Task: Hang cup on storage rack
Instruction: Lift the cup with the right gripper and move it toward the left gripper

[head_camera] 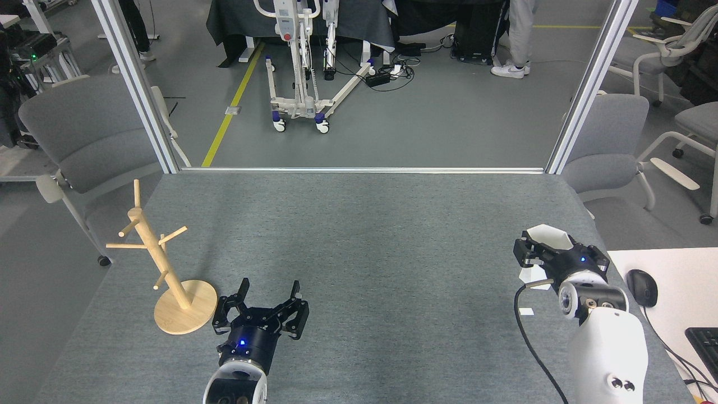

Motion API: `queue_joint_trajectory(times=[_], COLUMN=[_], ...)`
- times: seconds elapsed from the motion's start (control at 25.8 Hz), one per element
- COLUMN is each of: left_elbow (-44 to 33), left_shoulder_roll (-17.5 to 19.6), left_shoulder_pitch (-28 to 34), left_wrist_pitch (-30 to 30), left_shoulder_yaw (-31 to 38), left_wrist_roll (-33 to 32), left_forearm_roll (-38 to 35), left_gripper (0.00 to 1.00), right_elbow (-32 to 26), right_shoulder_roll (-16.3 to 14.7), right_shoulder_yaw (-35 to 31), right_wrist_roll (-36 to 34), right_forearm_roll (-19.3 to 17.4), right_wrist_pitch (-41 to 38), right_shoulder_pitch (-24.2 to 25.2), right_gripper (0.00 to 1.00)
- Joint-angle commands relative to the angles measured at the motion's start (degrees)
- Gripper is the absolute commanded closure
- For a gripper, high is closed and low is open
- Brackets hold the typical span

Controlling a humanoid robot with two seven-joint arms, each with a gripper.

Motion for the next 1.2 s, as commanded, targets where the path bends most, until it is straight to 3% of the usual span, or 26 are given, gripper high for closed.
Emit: queue_joint_trajectory(times=[0.0, 0.19, 0.31, 0.46, 0.7, 1.16], left_elbow=[-1.9, -8.6, -11.3, -11.2, -8.3, 5.6], left_shoulder_roll=[0.6, 0.7, 0.7, -0.4, -2.9, -3.0], left_shoulder_pitch=[0.8, 3.7, 4.5, 3.1, -6.9, -21.2], left_wrist_pitch=[-0.6, -9.1, -10.0, -10.0, -10.0, -13.5], left_shoulder_yaw=[-0.4, -3.3, -10.5, -16.9, -23.3, -28.3], left_wrist_roll=[0.3, 0.2, -0.3, -3.0, -10.2, -11.9], left_forearm_roll=[-0.1, -0.9, -3.1, -11.8, -13.0, -9.6], left_gripper=[0.01, 0.01, 0.01, 0.01, 0.01, 0.01], right_elbow=[-13.6, -19.8, -20.4, -23.1, -24.8, -23.9], right_shoulder_roll=[1.5, 5.1, 4.6, 3.5, 3.4, 4.0], right_shoulder_yaw=[2.2, 12.1, 19.5, 27.3, 28.2, 33.3], right_wrist_roll=[9.7, 11.3, 13.2, 19.2, 19.9, 20.5], right_forearm_roll=[-1.1, -1.0, -1.0, -1.0, -0.8, 1.2], right_wrist_pitch=[6.8, 17.9, 28.1, 37.3, 38.5, 39.2], right_shoulder_pitch=[0.4, 0.4, -1.0, -1.9, -2.0, -0.3], right_gripper=[0.87, 0.89, 0.89, 0.87, 0.87, 0.89])
